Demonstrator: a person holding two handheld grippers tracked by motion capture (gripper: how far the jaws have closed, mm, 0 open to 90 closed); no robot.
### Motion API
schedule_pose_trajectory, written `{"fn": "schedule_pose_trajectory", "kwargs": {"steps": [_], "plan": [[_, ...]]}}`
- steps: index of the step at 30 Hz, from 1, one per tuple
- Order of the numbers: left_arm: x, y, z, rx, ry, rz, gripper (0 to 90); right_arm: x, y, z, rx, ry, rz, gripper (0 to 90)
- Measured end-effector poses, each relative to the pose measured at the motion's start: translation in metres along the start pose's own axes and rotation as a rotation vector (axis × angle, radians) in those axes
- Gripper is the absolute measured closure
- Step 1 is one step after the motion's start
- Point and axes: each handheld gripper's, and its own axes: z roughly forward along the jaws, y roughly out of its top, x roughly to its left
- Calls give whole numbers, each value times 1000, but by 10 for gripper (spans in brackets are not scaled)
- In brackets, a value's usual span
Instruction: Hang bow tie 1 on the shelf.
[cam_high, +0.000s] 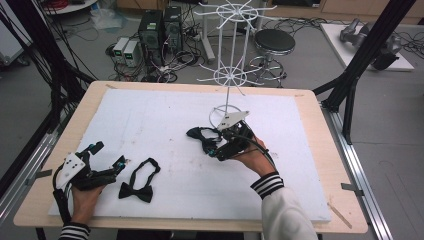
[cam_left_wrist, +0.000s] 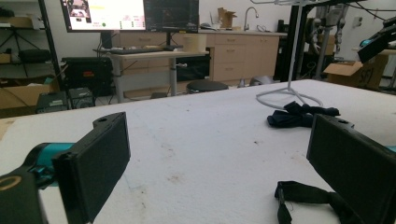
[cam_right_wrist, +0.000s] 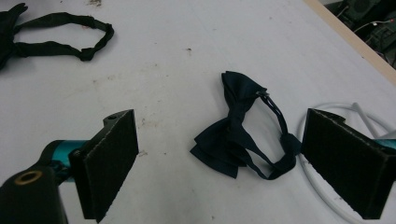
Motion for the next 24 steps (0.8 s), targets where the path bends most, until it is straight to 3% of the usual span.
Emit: {"fn": "schedule_pose_trajectory", "kwargs": {"steps": [19, 24], "plan": [[0, 0, 0, 0, -2, 1, 65, 0, 8, 28, 54, -26, -4, 105], [0, 0, 0, -2, -3, 0, 65, -2, 9, 40, 81, -38, 19, 106]]}}
